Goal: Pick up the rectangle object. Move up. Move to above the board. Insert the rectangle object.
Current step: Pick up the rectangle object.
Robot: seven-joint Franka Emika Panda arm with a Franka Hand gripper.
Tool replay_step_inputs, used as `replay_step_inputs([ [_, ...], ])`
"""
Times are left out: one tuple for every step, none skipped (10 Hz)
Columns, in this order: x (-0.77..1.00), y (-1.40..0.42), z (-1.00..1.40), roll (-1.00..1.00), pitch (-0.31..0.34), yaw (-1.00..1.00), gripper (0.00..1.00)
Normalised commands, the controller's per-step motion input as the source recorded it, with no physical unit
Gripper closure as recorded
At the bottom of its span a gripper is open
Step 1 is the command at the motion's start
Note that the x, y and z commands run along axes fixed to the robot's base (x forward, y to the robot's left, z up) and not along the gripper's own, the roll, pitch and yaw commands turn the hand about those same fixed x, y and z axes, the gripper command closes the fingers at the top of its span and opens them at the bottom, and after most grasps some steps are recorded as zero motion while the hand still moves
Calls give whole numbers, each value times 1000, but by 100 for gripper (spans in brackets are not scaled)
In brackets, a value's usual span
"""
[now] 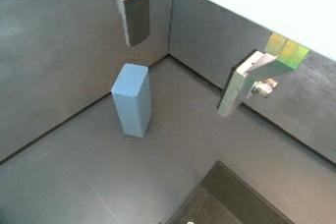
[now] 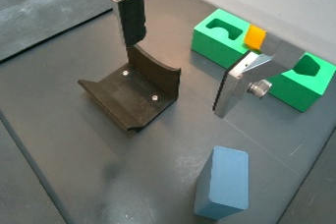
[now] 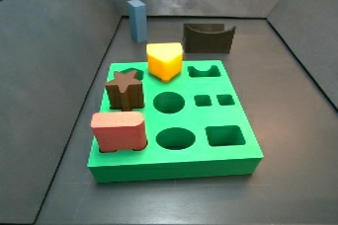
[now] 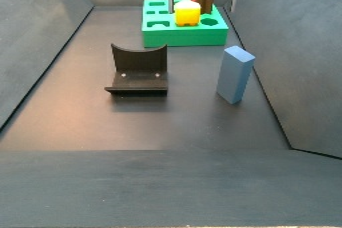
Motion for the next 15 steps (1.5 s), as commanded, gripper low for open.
replay_step_inputs([
  [-146, 0, -69, 0, 0, 0, 0],
  [-271, 0, -240, 29, 0, 0, 0],
  [-297, 0, -297, 4, -3, 29, 0],
  [-197, 0, -243, 0, -17, 189, 0],
  [-314, 0, -291, 0, -21, 223, 0],
  [-351, 0, -286, 0, -33, 311, 0],
  [-331, 0, -294, 0, -33, 363, 0],
  [-246, 0, -269, 0, -30, 406, 0],
  [-214, 0, -269, 0, -19, 397, 0],
  [-197, 0, -283, 0, -16, 406, 0],
  [-197, 0, -294, 0, -24, 411, 0],
  [-174, 0, -297, 0, -23, 417, 0],
  [-154, 0, -323, 0, -24, 451, 0],
  [-106, 0, -354, 0, -27, 460, 0],
  [-77, 0, -429, 0, -26, 489, 0],
])
